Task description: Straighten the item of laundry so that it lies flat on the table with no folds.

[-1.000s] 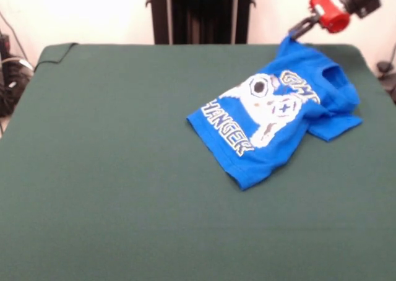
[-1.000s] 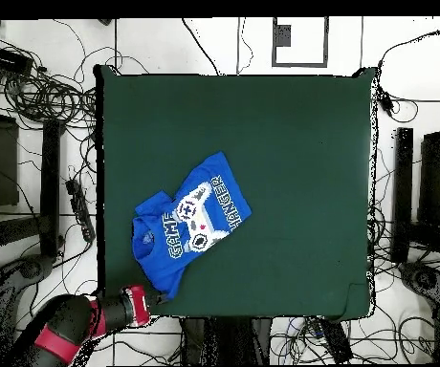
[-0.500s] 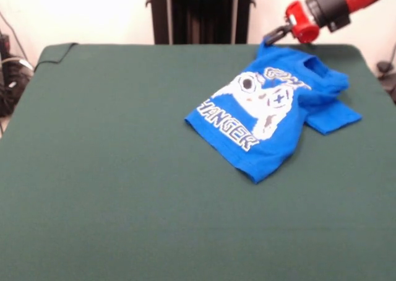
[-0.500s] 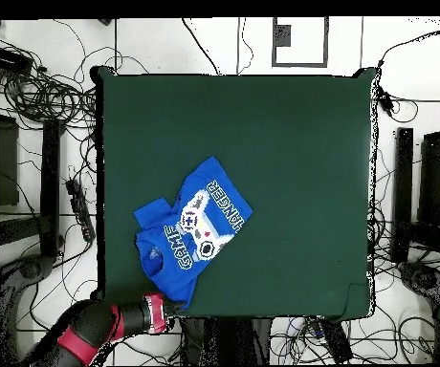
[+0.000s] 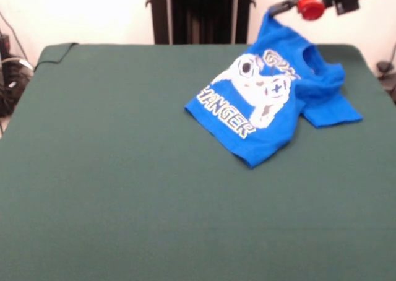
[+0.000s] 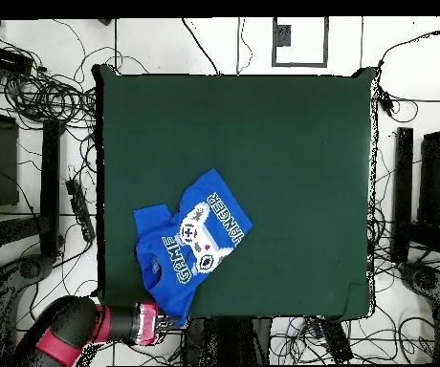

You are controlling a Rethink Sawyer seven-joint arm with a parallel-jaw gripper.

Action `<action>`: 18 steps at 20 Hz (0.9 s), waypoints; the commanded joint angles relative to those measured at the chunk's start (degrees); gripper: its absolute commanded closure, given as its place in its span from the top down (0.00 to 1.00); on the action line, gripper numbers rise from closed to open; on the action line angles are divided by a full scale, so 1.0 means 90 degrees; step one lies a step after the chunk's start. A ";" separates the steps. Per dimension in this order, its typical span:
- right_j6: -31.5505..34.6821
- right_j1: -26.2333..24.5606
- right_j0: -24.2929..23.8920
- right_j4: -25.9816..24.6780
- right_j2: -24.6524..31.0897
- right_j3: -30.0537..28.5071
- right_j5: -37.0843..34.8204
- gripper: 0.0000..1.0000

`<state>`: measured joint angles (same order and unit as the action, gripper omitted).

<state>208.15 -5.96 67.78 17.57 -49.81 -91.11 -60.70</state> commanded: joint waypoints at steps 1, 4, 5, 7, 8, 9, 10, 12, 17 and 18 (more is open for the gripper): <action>0.0311 0.0436 -0.0149 -0.0827 -0.0791 0.1570 -0.3001 0.00; -0.0050 0.0633 -0.0194 -0.1290 -0.0876 0.1523 -0.2972 0.00; 0.0013 0.0738 -0.0240 -0.1260 -0.0768 0.1466 -0.2860 0.00; 0.0066 0.0748 -0.0317 -0.1387 -0.0654 0.1483 -0.2711 0.00; 0.0159 0.0685 -0.0370 -0.1418 -0.0596 0.1533 -0.2618 0.00; 0.0285 0.0649 -0.0388 -0.1402 -0.0507 0.1519 -0.2446 0.00; 0.0682 0.0617 -0.0470 -0.1048 -0.0225 0.1374 -0.1730 0.00; 0.1141 0.0734 -0.0676 -0.0259 0.0423 0.0891 0.0463 0.00; 0.0380 0.1545 -0.1660 0.0763 0.2296 -0.0400 0.4719 0.00; 0.0243 0.1575 -0.1751 0.0674 0.2379 -0.0417 0.4804 0.00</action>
<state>208.15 5.81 59.28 15.61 -49.58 -86.33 -46.66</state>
